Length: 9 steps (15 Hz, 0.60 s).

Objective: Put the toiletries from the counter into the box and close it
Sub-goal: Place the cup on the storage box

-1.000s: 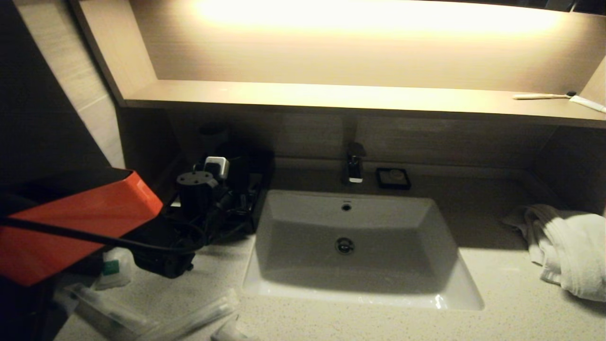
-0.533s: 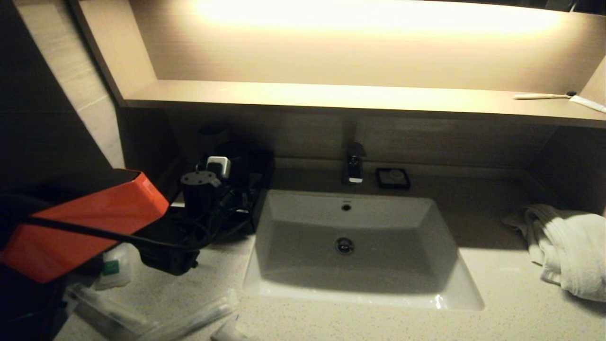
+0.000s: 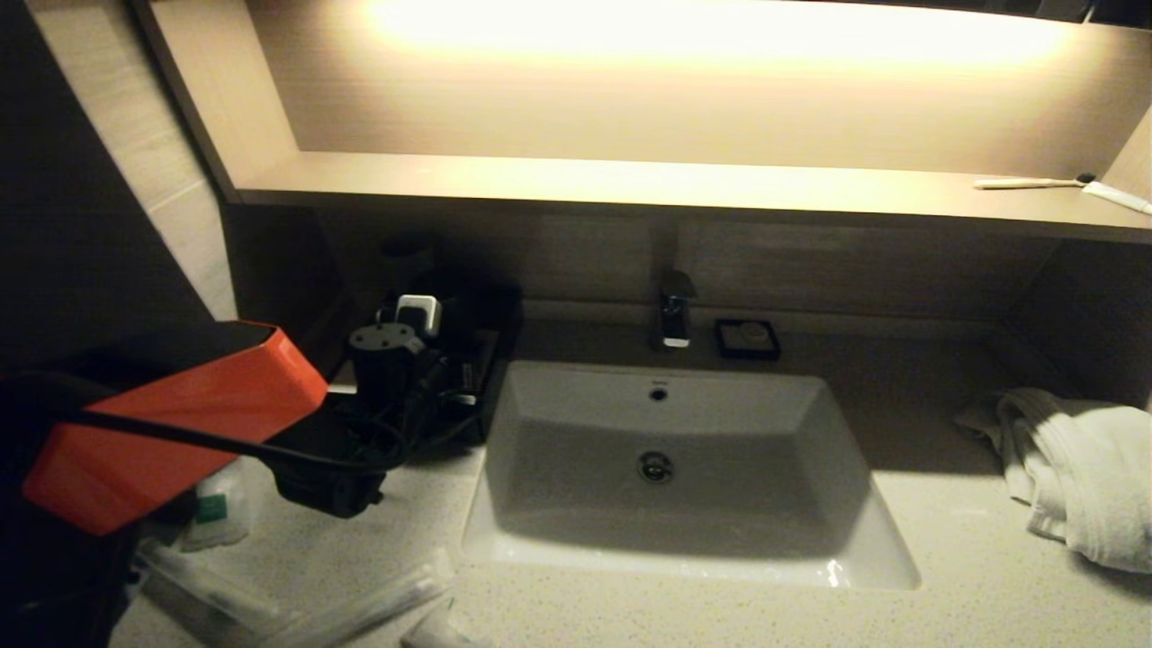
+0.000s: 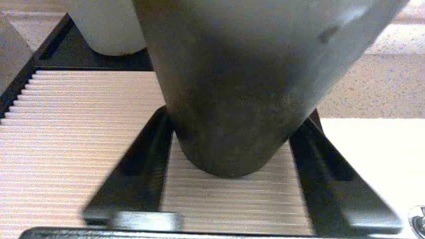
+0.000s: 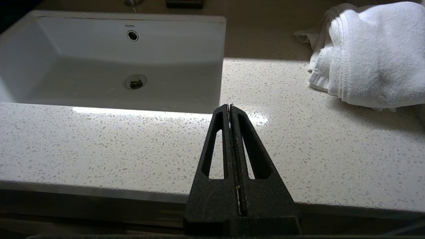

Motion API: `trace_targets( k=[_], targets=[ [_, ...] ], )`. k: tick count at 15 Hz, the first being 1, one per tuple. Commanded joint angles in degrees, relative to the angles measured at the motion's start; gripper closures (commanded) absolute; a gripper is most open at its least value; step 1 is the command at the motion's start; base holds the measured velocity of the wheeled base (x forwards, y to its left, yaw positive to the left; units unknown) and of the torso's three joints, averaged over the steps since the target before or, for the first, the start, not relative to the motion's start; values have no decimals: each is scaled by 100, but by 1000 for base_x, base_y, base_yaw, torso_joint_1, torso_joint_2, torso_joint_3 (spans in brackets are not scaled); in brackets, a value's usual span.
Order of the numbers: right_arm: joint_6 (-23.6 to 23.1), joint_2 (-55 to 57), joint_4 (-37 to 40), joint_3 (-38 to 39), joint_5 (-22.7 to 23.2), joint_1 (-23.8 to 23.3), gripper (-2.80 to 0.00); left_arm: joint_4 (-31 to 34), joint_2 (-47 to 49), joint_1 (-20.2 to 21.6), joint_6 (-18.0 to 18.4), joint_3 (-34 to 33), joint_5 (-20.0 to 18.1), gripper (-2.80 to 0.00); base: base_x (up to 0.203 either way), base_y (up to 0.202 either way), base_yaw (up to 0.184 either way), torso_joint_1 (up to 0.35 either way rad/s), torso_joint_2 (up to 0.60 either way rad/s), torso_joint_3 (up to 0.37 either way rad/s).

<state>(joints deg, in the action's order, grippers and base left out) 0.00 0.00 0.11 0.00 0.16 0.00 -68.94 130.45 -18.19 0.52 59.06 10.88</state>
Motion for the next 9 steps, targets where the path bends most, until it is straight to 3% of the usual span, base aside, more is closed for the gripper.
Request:
trace_targets(
  k=[1, 9],
  targets=[
    [0, 0, 4, 0, 2, 0, 0, -35, 70, 0, 0, 92, 11, 0, 0, 0, 0, 0, 0, 0],
    [0, 0, -2, 0, 2, 0, 0, -23, 17, 0, 0, 194, 18, 0, 0, 0, 0, 0, 0, 0]
  ],
)
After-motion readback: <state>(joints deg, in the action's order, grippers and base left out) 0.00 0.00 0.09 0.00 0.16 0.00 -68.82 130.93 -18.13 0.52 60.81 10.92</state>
